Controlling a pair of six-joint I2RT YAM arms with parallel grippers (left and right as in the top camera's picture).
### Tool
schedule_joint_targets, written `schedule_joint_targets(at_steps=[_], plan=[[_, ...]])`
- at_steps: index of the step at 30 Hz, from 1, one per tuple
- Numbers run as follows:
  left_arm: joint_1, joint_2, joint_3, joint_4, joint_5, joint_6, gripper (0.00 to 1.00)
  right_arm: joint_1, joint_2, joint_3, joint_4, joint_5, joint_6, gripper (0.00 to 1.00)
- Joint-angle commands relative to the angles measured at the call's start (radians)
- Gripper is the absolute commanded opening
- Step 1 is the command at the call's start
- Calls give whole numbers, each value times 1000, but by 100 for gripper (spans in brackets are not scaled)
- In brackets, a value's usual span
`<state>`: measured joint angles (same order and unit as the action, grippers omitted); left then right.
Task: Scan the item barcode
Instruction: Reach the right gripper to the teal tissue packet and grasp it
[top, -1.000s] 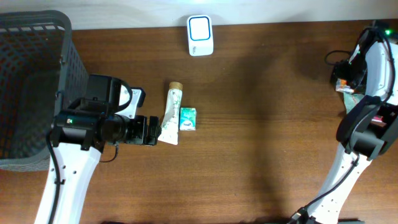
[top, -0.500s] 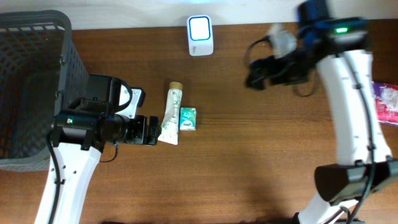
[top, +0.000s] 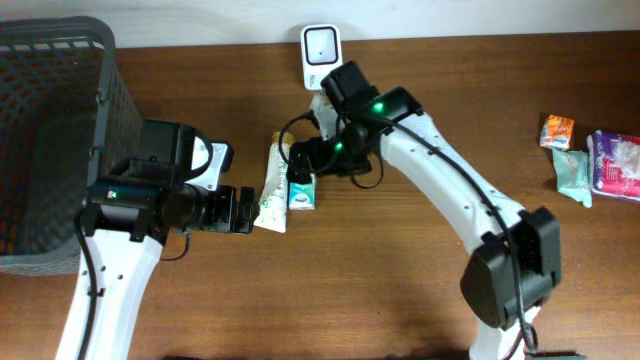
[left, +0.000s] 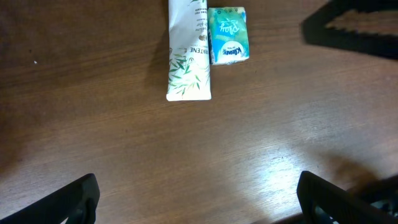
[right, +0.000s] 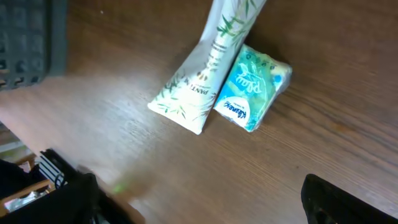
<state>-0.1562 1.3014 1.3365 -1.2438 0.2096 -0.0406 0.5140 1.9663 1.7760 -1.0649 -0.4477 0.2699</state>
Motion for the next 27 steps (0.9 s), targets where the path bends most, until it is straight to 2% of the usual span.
schedule_joint_targets(at_steps=[1, 10, 12, 16, 19, 21, 24, 25, 26, 27], plan=[[-3, -5, 2, 2, 3, 23, 99, 3, 19, -11, 15, -8, 54, 99], [-3, -5, 2, 2, 3, 23, 99, 4, 23, -11, 58, -8, 54, 99], [-3, -5, 2, 2, 3, 23, 99, 4, 40, -11, 63, -8, 101, 99], [-3, -5, 2, 2, 3, 23, 99, 4, 87, -11, 52, -8, 106, 99], [-3, -5, 2, 2, 3, 23, 99, 2, 114, -11, 33, 123, 106, 99], [-3, -5, 2, 2, 3, 23, 99, 3, 122, -11, 71, 123, 106, 99], [-3, -5, 2, 2, 3, 23, 99, 1, 123, -11, 76, 128, 32, 99], [-3, -5, 2, 2, 3, 23, 99, -8, 126, -11, 71, 129, 30, 89], [-3, -5, 2, 2, 3, 23, 99, -15, 134, -11, 75, 127, 31, 71], [-3, -5, 2, 2, 3, 23, 99, -17, 142, -11, 80, 126, 31, 59]])
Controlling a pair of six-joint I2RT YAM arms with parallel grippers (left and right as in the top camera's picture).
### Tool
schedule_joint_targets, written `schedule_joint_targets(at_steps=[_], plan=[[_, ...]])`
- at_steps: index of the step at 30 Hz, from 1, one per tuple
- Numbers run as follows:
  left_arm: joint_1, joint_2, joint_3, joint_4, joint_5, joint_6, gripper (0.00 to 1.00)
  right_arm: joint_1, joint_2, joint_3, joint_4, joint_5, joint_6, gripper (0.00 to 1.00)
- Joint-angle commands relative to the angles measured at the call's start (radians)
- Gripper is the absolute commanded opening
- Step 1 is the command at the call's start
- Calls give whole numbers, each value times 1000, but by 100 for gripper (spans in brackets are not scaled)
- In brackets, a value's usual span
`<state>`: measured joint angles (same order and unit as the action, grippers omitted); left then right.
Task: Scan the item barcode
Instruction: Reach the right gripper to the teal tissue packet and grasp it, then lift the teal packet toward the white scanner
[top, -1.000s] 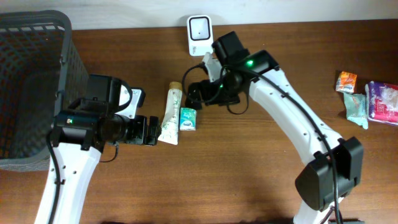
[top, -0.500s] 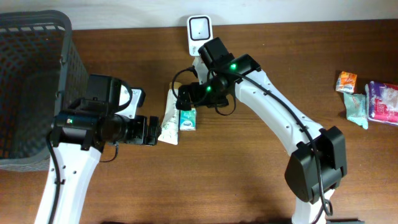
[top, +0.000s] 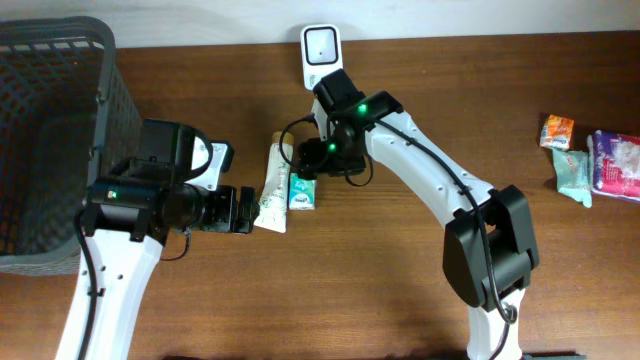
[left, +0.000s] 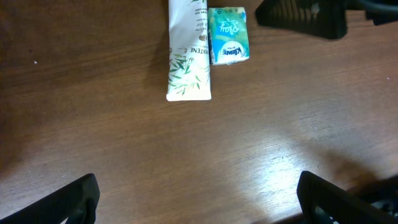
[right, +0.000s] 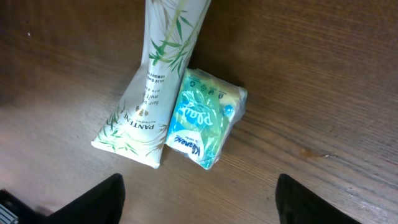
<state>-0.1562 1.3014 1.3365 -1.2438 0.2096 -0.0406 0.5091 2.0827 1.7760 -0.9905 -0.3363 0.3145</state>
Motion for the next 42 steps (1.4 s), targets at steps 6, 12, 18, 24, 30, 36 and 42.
schedule_joint_targets(at_steps=[6, 12, 18, 24, 30, 36, 42], plan=[[-3, -5, 2, 2, 3, 23, 99, -19, 103, -13, 52, -27, 16, 47], [-3, -5, 2, 2, 3, 23, 99, -19, 157, -13, 70, -34, 46, 40], [-3, -5, 2, 2, 3, 23, 99, -18, 190, -18, 79, -35, 47, 34], [-3, -5, 2, 2, 3, 23, 99, -17, 202, -41, 94, -100, 46, 35], [-3, -5, 2, 2, 3, 23, 99, -24, 201, -102, 106, -166, 40, 4], [-3, -5, 2, 2, 3, 23, 99, -179, 168, -101, -25, -563, -361, 4], [-3, -5, 2, 2, 3, 23, 99, -298, 168, -101, -303, -591, -777, 4]])
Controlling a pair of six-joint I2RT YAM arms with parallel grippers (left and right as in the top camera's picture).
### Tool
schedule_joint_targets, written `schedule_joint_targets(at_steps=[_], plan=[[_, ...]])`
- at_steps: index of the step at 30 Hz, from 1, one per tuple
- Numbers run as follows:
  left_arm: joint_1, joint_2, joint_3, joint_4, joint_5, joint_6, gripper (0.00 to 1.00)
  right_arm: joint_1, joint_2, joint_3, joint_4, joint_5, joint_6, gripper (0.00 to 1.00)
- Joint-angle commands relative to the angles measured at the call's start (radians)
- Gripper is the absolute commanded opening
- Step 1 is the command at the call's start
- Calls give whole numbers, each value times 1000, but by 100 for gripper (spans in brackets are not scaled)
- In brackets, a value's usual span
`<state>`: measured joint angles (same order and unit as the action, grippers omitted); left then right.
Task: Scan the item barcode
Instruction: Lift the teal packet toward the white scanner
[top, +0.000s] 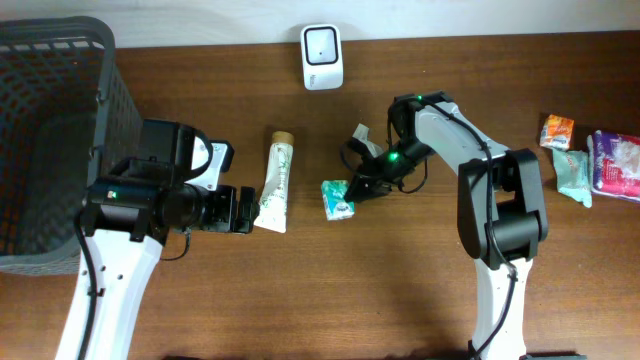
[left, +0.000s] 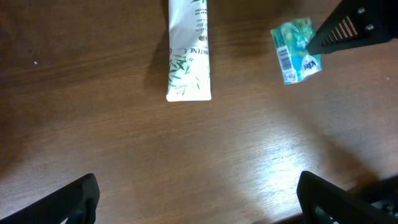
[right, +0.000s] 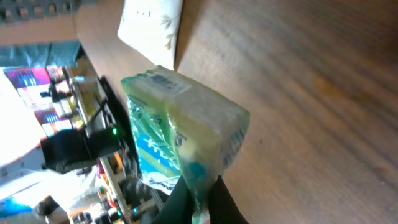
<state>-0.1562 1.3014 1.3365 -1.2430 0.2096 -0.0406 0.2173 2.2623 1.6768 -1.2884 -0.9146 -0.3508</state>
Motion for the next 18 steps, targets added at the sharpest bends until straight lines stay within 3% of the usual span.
schedule_joint_targets(at_steps=[1, 5, 7, 10, 13, 18], plan=[[-3, -5, 2, 1, 3, 23, 99, -11, -12, -2, -2, 55, -60, 4], [-3, -5, 2, 1, 3, 23, 99, -17, -12, -2, 28, 420, 237, 5], [-3, -5, 2, 1, 3, 23, 99, -17, -12, 8, 14, 449, 263, 25], [-3, -5, 2, 1, 3, 23, 99, -17, -14, 101, -65, 449, 263, 41], [-3, -5, 2, 1, 3, 23, 99, -13, -13, 150, -116, 449, 262, 68], [-3, -5, 2, 1, 3, 23, 99, 37, -13, 32, 2, 456, 263, 63]])
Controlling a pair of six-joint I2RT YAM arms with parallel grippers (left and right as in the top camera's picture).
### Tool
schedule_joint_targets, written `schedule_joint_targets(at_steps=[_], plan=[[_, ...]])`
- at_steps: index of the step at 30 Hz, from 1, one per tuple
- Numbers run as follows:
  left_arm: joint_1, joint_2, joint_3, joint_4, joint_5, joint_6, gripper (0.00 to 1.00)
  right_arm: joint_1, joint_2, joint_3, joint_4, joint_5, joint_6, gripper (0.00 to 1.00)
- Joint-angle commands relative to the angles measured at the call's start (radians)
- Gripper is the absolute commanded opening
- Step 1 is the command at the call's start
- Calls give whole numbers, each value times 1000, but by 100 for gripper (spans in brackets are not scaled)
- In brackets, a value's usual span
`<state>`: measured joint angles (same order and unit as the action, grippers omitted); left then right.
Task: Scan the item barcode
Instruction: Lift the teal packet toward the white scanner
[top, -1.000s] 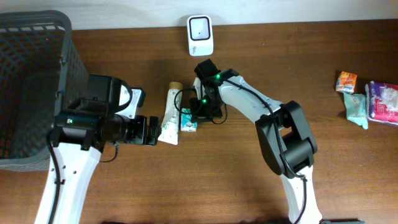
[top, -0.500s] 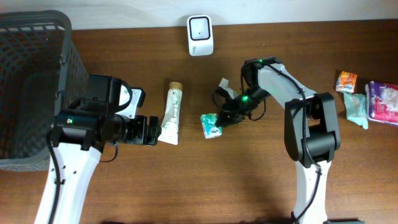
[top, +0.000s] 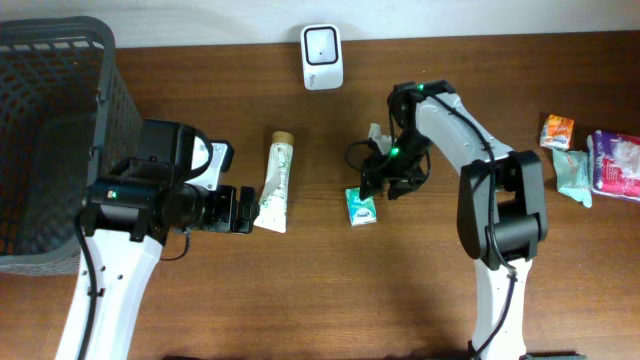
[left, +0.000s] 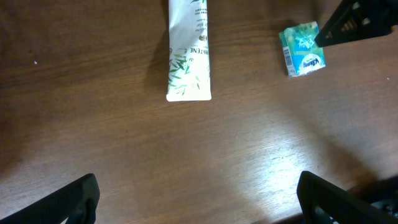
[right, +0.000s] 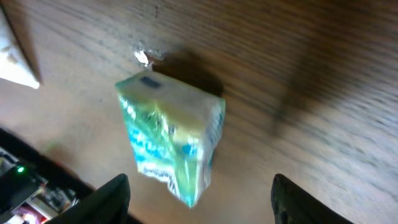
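Observation:
The teal tissue pack lies on the wooden table, right of the white Pantene tube. My right gripper hovers just over the pack, open, its fingers wide apart with nothing gripped. The white barcode scanner stands at the table's back edge. My left gripper is open near the tube's flat end, holding nothing.
A dark mesh basket fills the left side of the table. At the far right lie an orange packet, a teal packet and a purple-and-white pack.
My right gripper was shut on the tissue pack and has opened. The pack now rests on the table a little further right and nearer the front. The left arm has not moved.
The tissue pack lay against the tube, with my right gripper open above both. Later the gripper was shut on the pack, holding it right of the tube. Now the pack lies loose on the table, still further from the tube.

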<state>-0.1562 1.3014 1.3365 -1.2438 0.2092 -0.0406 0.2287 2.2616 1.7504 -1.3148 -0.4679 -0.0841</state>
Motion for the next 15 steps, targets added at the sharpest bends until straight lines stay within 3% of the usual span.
schedule_joint_targets(at_steps=[1, 3, 6, 7, 8, 9, 11, 15], plan=[[-3, -5, 2, 2, 3, 23, 99, 34, -12, -64, 50, 9, -3, 56], [-3, -5, 2, 2, 3, 23, 99, 42, -12, -98, 93, 8, 24, 38], [-3, -5, 2, 2, 3, 23, 99, 53, -12, -134, 146, 5, 49, 31], [-3, -5, 2, 2, 3, 23, 99, 64, -12, -147, 166, 5, 61, 25], [-3, -5, 2, 2, 3, 23, 99, 74, -12, -158, 185, -2, 87, 10], [-3, -5, 2, 2, 3, 23, 99, 91, -12, -155, 195, -51, 90, 4], [-3, -5, 2, 2, 3, 23, 99, 92, -13, -117, 189, -71, 101, 4], [-3, -5, 2, 2, 3, 23, 99, 69, -13, 260, 142, 66, 104, 4]])
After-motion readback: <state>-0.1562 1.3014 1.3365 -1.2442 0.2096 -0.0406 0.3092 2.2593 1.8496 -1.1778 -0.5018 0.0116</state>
